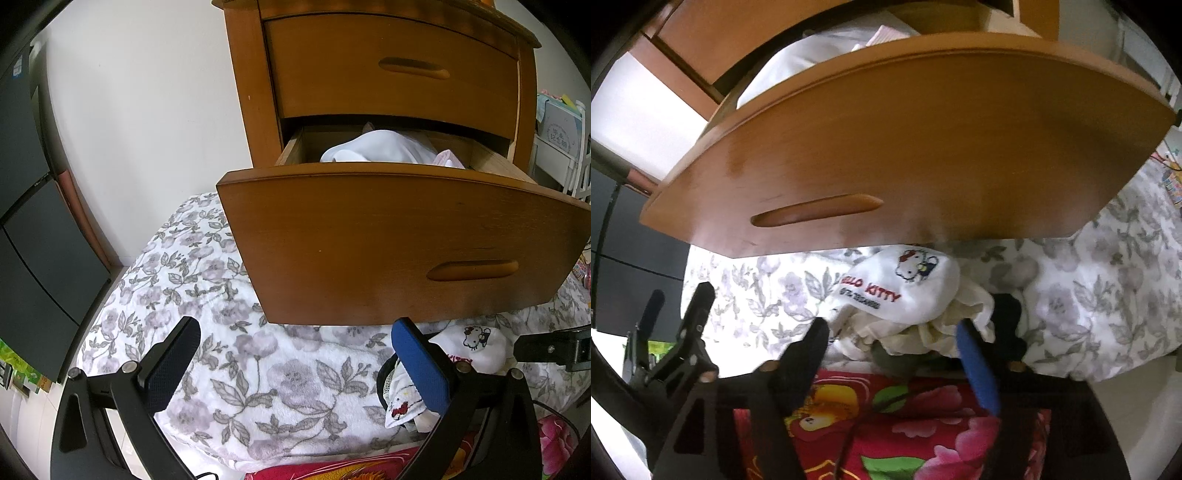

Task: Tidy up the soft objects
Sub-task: 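Lower the white sock onto the bedspread and open the right tool, then reach the right tool into the drawer and grasp the white Hello Kitty sock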

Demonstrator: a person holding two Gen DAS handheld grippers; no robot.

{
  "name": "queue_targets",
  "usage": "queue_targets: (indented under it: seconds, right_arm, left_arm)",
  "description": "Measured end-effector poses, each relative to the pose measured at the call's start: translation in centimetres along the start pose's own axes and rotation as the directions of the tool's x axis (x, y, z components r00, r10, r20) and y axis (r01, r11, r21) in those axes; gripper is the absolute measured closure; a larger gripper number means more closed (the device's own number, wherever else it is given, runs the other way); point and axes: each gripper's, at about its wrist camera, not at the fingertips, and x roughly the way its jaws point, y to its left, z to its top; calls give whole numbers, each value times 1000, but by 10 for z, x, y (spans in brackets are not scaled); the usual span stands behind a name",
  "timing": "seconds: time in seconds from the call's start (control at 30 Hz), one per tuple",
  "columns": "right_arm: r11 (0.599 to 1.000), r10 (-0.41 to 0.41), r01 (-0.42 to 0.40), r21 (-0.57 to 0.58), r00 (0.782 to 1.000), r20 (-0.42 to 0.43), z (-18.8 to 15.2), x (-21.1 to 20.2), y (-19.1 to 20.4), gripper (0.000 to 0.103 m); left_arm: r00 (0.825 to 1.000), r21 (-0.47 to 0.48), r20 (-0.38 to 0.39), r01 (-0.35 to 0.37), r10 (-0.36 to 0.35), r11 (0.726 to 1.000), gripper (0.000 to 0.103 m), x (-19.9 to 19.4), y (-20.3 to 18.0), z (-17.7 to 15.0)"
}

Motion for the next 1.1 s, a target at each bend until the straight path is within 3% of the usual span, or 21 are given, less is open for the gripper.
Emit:
queue_targets:
  seconds: [0.23, 0.63, 0.87, 1.1]
  right_arm:
    - [999, -42, 44, -31, 998, 49, -1, -8, -2, 0]
    - [997, -54, 61, -47, 989, 139, -4, -19, -6, 0]
    - [997, -13, 30, -68, 971, 238, -6, -36, -5, 0]
    - [992, -24, 61, -110, 950, 310, -5, -55, 3, 0]
  left_arm:
    - [1000, -2, -6, 2, -2, 1000, 0, 0, 1, 0]
    - [1000, -2, -6, 2, -2, 1000, 0, 0, 1, 0]
    - [1000, -8, -5, 7, -7, 1000, 0, -1, 2, -1]
    - [1000, -15, 0, 15, -15, 1000, 0, -1, 3, -1]
